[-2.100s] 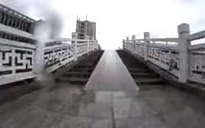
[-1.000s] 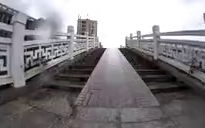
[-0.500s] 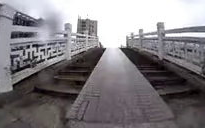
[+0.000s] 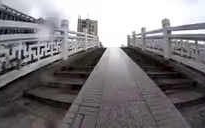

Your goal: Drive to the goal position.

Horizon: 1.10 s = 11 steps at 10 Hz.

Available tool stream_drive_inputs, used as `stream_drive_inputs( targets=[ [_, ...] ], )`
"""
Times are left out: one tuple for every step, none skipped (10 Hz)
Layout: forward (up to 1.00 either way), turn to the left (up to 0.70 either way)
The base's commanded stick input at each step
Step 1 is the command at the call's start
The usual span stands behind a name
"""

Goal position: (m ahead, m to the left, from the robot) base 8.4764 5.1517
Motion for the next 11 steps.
stream_drive_inputs(
  targets=[
    [0.60, -0.11],
    [0.60, -0.13],
    [0.60, -0.10],
    [0.60, -0.01],
    [0.60, 0.00],
    [0.60, 0.00],
    [0.60, 0.00],
    [0.60, 0.00],
    [0.60, 0.00],
    [0.60, 0.00],
    [0.60, 0.00]
  ],
)
